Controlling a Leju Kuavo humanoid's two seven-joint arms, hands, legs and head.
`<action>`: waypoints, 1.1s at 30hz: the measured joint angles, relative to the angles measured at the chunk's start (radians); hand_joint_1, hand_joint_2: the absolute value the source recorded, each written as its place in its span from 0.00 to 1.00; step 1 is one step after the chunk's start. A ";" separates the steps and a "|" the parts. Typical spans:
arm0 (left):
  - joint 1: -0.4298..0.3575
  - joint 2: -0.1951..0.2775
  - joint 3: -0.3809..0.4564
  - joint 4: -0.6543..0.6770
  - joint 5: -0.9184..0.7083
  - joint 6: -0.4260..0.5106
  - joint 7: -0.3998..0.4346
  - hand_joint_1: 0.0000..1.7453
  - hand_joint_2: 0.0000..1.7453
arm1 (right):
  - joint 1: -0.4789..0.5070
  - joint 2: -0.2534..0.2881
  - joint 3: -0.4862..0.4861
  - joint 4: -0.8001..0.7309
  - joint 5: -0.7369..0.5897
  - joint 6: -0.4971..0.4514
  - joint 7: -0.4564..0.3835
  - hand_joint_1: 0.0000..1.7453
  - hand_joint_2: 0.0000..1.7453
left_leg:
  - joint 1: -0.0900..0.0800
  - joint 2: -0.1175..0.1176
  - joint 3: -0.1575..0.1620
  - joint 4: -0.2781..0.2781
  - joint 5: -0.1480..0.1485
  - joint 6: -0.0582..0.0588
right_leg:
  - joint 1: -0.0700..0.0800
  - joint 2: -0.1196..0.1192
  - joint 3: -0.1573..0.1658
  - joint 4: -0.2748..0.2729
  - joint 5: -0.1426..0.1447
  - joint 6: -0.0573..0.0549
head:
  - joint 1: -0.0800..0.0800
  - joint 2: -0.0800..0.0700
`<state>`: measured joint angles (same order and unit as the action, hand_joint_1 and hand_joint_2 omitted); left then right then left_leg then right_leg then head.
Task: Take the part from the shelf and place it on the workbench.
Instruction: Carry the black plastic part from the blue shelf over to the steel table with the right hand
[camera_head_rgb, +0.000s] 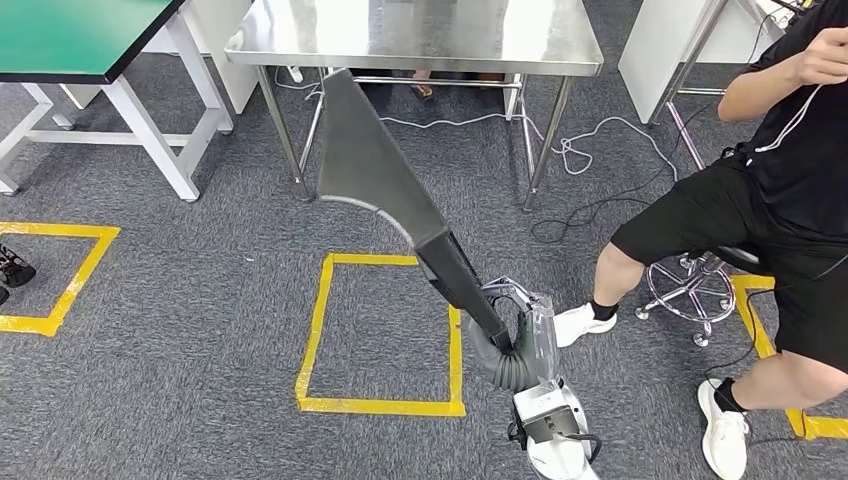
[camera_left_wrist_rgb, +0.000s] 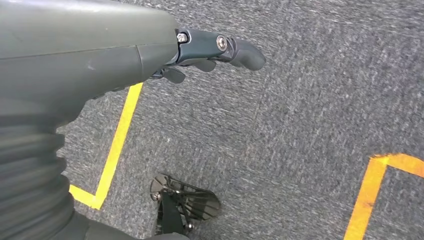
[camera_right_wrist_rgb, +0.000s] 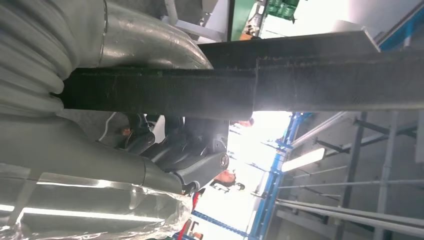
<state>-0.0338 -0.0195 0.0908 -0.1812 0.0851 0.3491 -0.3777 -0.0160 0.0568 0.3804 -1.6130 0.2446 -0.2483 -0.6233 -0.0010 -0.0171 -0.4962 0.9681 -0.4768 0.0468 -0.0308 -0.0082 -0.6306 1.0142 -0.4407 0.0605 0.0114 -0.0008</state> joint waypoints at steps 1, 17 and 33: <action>0.000 0.000 0.000 0.000 0.000 0.000 0.000 0.00 1.00 | -0.001 0.000 0.000 0.001 0.001 0.000 0.001 0.98 1.00 | -0.002 0.000 0.002 0.005 -0.012 -0.007 | 0.002 -0.003 0.011 -0.024 0.019 -0.011 | 0.000 0.000; 0.004 0.000 0.005 0.000 0.011 0.001 -0.016 0.00 1.00 | -0.031 0.016 0.000 0.019 0.007 0.007 0.010 0.98 1.00 | 0.003 0.009 -0.142 0.045 0.073 -0.011 | 0.015 0.015 0.147 -0.035 -0.066 -0.058 | -0.010 0.000; -0.003 -0.020 0.035 0.001 0.044 0.076 0.019 0.00 1.00 | -0.109 0.015 0.002 0.101 0.045 -0.032 0.007 0.98 1.00 | -0.012 -0.011 0.001 0.033 -0.037 -0.005 | 0.020 0.009 0.012 -0.011 0.012 -0.040 | -0.011 0.000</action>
<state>-0.0367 -0.0392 0.1262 -0.1804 0.1287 0.4251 -0.3592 -0.1251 0.0716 0.3822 -1.5121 0.2895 -0.2806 -0.6166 -0.0134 -0.0281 -0.4954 1.0016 -0.5138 0.0416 -0.0112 0.0008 -0.6184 1.0032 -0.4289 0.0201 0.0000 -0.0006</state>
